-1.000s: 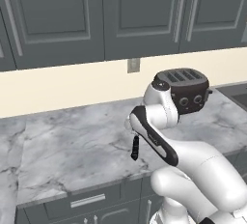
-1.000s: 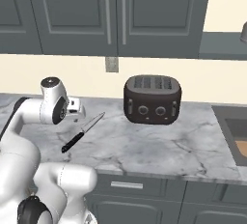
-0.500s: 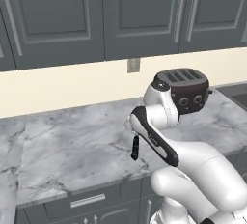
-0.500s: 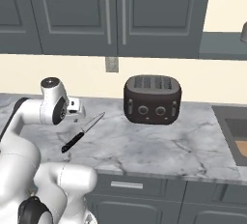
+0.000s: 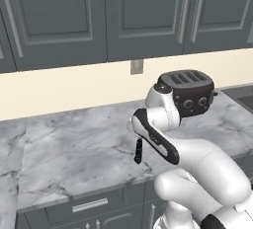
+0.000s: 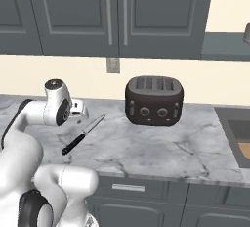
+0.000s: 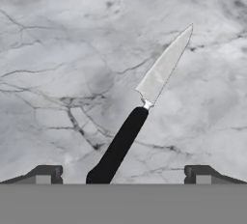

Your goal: Move the cutting board and knife to the sink. Then move spray from the shelves to the counter.

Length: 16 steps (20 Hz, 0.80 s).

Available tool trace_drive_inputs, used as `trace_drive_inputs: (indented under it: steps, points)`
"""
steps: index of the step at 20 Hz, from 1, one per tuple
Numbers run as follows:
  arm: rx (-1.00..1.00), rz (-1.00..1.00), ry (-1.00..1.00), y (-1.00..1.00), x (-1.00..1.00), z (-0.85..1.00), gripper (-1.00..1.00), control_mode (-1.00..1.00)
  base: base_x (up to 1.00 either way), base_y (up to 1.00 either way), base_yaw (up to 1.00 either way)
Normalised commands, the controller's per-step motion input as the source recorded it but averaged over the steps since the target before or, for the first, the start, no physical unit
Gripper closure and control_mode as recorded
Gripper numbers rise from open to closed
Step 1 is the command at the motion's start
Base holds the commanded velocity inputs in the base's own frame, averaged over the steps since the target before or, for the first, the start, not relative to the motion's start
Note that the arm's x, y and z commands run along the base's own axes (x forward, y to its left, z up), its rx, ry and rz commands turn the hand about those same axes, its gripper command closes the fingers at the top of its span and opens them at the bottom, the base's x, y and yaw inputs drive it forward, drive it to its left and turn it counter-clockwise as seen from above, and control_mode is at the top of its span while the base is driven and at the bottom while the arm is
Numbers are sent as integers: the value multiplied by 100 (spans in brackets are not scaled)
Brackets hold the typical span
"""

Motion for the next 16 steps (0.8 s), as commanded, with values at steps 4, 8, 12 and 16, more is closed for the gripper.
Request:
trace_drive_inputs:
  steps: [4,8,12,16]
  points:
    - [0,-18,9,3,41,-21,-100,-100,0,0,0]
    - [0,-24,22,8,7,-22,-100,-100,0,0,0]
    - [4,-23,22,2,-1,-24,-100,-100,0,0,0]
    - [5,-11,14,2,-9,-29,-100,-100,0,0,0]
